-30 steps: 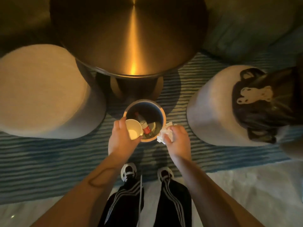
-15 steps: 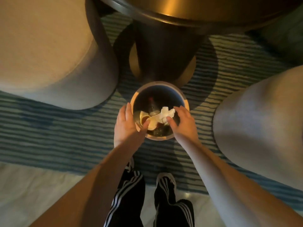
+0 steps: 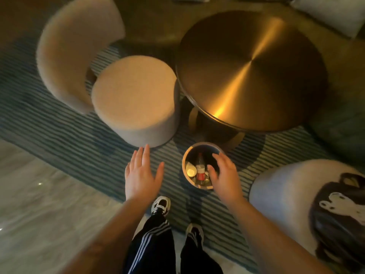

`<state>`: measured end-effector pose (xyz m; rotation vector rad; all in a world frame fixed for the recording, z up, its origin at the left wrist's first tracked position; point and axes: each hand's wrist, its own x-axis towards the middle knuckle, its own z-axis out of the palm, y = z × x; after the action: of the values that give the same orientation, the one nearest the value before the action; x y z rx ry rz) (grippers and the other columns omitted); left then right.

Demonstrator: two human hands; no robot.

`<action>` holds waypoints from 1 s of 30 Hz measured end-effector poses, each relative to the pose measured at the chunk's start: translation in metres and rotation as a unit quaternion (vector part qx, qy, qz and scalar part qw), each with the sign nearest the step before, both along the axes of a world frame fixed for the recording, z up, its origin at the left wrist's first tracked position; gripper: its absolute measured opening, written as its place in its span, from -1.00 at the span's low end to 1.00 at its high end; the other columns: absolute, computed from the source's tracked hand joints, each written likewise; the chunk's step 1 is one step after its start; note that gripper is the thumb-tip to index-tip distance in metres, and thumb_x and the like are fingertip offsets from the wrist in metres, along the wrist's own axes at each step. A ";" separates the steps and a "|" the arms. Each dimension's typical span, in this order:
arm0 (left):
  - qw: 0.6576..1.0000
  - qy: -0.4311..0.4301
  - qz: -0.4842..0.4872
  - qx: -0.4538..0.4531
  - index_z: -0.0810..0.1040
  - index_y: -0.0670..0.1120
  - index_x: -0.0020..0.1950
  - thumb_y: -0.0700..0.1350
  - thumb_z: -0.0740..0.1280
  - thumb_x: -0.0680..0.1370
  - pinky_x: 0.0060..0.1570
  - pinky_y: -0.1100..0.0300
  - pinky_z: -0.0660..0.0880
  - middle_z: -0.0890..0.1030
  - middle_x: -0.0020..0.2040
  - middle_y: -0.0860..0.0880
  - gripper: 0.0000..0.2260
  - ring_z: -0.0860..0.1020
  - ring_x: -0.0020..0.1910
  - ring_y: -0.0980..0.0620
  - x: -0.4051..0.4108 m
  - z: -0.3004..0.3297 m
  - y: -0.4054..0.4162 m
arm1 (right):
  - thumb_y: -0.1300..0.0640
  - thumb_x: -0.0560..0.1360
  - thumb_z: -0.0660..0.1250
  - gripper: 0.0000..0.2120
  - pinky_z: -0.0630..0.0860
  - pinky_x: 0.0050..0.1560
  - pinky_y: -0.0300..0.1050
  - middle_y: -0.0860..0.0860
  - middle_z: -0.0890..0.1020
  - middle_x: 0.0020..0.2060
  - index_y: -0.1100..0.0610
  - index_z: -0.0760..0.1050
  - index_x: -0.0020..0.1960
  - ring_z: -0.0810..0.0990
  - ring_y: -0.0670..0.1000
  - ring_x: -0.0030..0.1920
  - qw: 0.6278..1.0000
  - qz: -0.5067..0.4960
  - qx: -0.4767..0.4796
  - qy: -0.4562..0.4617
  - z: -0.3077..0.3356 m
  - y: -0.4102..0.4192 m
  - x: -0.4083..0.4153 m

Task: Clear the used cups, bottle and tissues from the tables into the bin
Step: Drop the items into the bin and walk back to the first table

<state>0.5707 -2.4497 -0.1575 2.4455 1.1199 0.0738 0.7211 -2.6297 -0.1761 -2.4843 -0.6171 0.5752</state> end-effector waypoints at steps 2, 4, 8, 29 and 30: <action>0.999 -0.004 0.040 0.015 0.05 -0.04 0.55 0.26 0.04 0.56 0.45 -0.07 0.08 0.16 0.53 -0.09 -0.35 0.06 0.51 -0.05 -0.021 0.028 0.003 | 0.00 0.57 0.23 -0.57 0.27 0.42 0.03 0.07 0.36 0.42 0.10 0.36 0.40 0.28 0.06 0.43 0.999 0.034 0.006 -0.011 0.032 0.011 -0.007; 0.996 -0.010 0.086 0.026 0.06 -0.04 0.55 0.27 0.03 0.55 0.45 -0.07 0.08 0.17 0.53 -0.09 -0.34 0.07 0.51 -0.05 -0.040 0.050 0.008 | 0.00 0.57 0.22 -0.58 0.30 0.41 0.04 0.07 0.37 0.42 0.09 0.36 0.40 0.30 0.06 0.42 0.997 0.072 0.012 -0.021 0.056 0.027 -0.014; 0.984 -0.023 0.172 0.047 0.05 -0.04 0.55 0.27 0.07 0.55 0.45 -0.07 0.06 0.18 0.53 -0.08 -0.33 0.08 0.51 -0.04 -0.077 0.082 0.028 | -0.04 0.59 0.17 -0.56 0.25 0.43 0.00 0.04 0.31 0.45 0.05 0.31 0.43 0.22 0.02 0.47 0.985 0.171 0.029 -0.021 0.095 0.083 -0.032; 0.941 0.004 0.325 0.094 0.05 0.00 0.54 0.35 0.07 0.50 0.43 -0.10 0.09 0.21 0.51 -0.02 -0.29 0.11 0.49 -0.02 -0.224 0.110 0.478 | -0.08 0.60 0.13 -0.53 0.24 0.43 0.02 0.05 0.29 0.46 0.09 0.29 0.45 0.23 0.06 0.46 0.919 0.382 0.095 -0.033 0.153 0.644 -0.153; 0.941 0.002 0.324 0.094 0.05 0.00 0.54 0.36 0.06 0.49 0.43 -0.10 0.09 0.21 0.51 -0.02 -0.28 0.10 0.49 -0.02 -0.225 0.116 0.507 | -0.08 0.60 0.13 -0.53 0.24 0.43 0.02 0.05 0.27 0.47 0.08 0.28 0.45 0.22 0.06 0.46 0.921 0.378 0.093 -0.027 0.158 0.671 -0.154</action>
<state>0.3453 -1.9422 -0.0418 2.1154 1.9515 0.3928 0.5672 -1.9583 -0.0184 -2.0287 -1.5969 0.6742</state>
